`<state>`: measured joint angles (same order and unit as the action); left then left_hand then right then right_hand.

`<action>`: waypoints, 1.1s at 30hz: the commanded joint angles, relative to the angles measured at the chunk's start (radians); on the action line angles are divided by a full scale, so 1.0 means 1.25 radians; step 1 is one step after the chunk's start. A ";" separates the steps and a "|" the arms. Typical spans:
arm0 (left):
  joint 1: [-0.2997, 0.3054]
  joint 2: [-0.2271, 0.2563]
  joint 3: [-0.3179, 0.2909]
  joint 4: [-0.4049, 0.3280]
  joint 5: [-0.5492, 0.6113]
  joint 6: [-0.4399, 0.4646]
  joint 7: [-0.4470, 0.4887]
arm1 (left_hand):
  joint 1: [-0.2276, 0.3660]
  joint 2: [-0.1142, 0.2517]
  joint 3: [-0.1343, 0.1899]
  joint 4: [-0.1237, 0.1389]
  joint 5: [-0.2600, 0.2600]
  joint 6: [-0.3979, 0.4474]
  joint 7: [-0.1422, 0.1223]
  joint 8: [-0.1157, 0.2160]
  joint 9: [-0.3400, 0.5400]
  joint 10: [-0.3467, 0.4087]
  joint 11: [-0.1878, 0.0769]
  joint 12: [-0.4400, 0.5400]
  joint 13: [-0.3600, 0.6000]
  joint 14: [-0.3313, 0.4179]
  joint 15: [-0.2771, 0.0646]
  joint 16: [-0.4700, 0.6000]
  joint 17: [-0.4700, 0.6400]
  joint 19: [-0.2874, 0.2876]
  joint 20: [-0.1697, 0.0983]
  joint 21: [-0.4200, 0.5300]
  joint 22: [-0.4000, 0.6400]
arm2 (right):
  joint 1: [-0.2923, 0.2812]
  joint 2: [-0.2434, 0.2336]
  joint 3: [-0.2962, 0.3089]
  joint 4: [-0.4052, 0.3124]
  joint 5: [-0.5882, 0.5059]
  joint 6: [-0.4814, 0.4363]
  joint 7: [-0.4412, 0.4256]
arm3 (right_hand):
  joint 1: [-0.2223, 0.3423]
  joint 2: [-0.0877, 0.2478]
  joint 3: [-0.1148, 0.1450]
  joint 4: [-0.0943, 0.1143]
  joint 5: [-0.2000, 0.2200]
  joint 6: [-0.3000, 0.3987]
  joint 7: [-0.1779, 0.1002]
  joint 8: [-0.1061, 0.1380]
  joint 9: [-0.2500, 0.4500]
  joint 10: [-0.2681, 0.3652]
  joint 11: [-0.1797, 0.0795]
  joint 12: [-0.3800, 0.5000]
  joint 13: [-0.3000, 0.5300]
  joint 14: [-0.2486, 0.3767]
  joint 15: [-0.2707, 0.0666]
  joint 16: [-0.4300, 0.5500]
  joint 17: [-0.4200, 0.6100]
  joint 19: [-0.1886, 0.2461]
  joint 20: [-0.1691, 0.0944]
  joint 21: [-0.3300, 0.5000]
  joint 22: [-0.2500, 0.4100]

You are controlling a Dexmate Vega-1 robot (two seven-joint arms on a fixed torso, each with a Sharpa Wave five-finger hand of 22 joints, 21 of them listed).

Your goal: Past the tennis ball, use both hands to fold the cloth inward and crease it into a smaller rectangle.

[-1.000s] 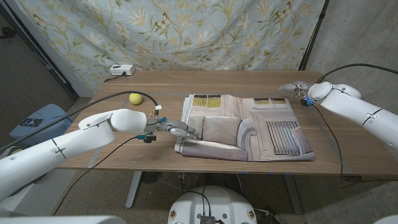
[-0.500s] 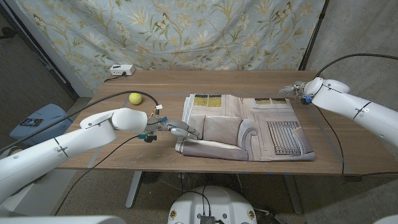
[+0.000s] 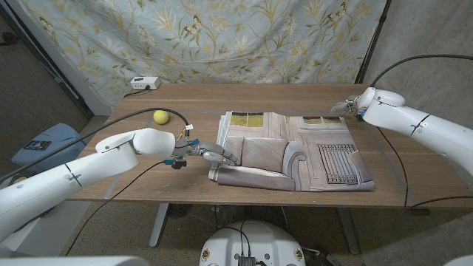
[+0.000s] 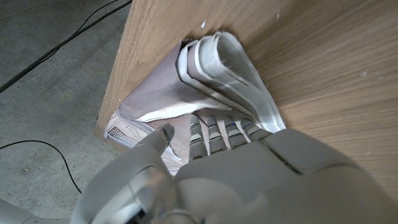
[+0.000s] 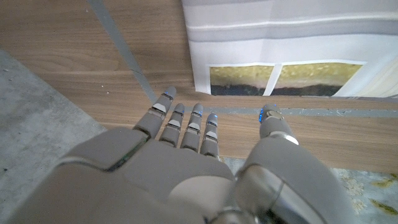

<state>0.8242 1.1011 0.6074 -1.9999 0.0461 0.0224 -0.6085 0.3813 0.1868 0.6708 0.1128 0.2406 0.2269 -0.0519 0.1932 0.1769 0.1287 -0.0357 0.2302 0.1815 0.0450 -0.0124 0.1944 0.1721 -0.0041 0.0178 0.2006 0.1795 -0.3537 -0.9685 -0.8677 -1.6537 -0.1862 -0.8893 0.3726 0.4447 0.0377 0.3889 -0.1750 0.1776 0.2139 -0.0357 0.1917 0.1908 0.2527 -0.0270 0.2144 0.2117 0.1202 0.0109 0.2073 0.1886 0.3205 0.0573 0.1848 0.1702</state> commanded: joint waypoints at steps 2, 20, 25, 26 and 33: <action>0.013 0.014 -0.011 -0.010 -0.007 -0.005 0.009 | -0.006 0.000 0.008 0.000 0.004 0.008 -0.003 -0.004 0.001 0.008 0.000 -0.005 0.003 0.008 0.001 -0.004 0.002 0.000 0.000 0.004 0.004 | 0.051 0.035 -0.048 0.056 -0.044 -0.011 0.052 | 0.012 -0.002 0.002 0.003 0.006 -0.006 0.006 -0.002 0.000 0.005 0.015 0.001 0.003 -0.003 -0.001 -0.001 0.004 -0.006 -0.001 -0.002 0.001; 0.014 0.018 -0.013 -0.010 -0.003 -0.009 0.001 | -0.011 -0.001 0.015 0.002 0.005 0.012 -0.006 -0.005 0.001 0.009 0.001 -0.008 0.003 0.008 0.000 -0.007 0.002 -0.001 0.001 0.004 0.004 | 0.126 0.075 -0.126 0.160 -0.117 0.027 0.156 | 0.025 -0.009 0.000 0.006 0.009 -0.014 0.014 0.000 0.001 0.000 0.023 -0.002 0.007 -0.011 0.008 -0.003 0.005 -0.053 -0.008 -0.008 0.001; 0.014 0.018 -0.013 -0.009 -0.004 -0.010 -0.001 | -0.013 0.000 0.016 0.003 0.005 0.012 -0.005 -0.005 0.001 0.010 0.000 -0.008 0.003 0.008 0.000 -0.007 0.002 -0.001 0.001 0.004 0.004 | 0.140 0.082 -0.143 0.177 -0.141 0.022 0.189 | 0.026 -0.009 0.000 0.006 0.009 -0.015 0.014 0.000 0.001 -0.003 0.025 -0.002 0.008 -0.013 0.009 -0.004 0.005 -0.056 -0.008 -0.008 0.001; 0.014 0.018 -0.013 -0.009 -0.004 -0.010 -0.001 | -0.013 0.000 0.017 0.003 0.004 0.013 -0.005 -0.005 0.001 0.010 0.001 -0.008 0.003 0.008 0.000 -0.007 0.002 -0.001 0.001 0.004 0.004 | 0.140 0.079 -0.144 0.177 -0.143 0.030 0.191 | 0.026 -0.010 -0.001 0.007 0.009 -0.015 0.015 0.000 0.001 -0.003 0.025 -0.002 0.008 -0.015 0.008 -0.004 0.005 -0.058 -0.007 -0.008 0.001; 0.012 0.015 -0.011 -0.005 -0.006 -0.012 -0.006 | -0.015 0.001 0.019 0.004 0.005 0.013 -0.005 -0.005 0.001 0.009 0.001 -0.009 0.003 0.008 0.001 -0.007 0.002 -0.001 0.001 0.005 0.004 | 0.149 0.086 -0.156 0.194 -0.169 0.024 0.222 | 0.026 -0.011 -0.002 0.009 0.010 -0.016 0.014 0.001 0.001 -0.007 0.025 -0.003 0.010 -0.018 0.009 -0.005 0.006 -0.060 -0.008 -0.006 0.001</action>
<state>0.8405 1.1219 0.5924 -2.0114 0.0430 0.0097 -0.6087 0.3723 0.1880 0.6858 0.1200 0.2401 0.2339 -0.0589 0.1876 0.1769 0.1286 -0.0357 0.2218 0.1840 0.0448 -0.0123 0.1865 0.1724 -0.0038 0.0177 0.2012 0.1798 -0.1911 -0.8742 -1.0343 -1.4512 -0.3491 -0.8618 0.5867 0.4662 0.0241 0.3848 -0.1708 0.1817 0.1960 -0.0178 0.1917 0.1909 0.2491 0.0051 0.2106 0.2216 0.1015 0.0213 0.2033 0.1933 0.2471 0.0447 0.1771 0.1700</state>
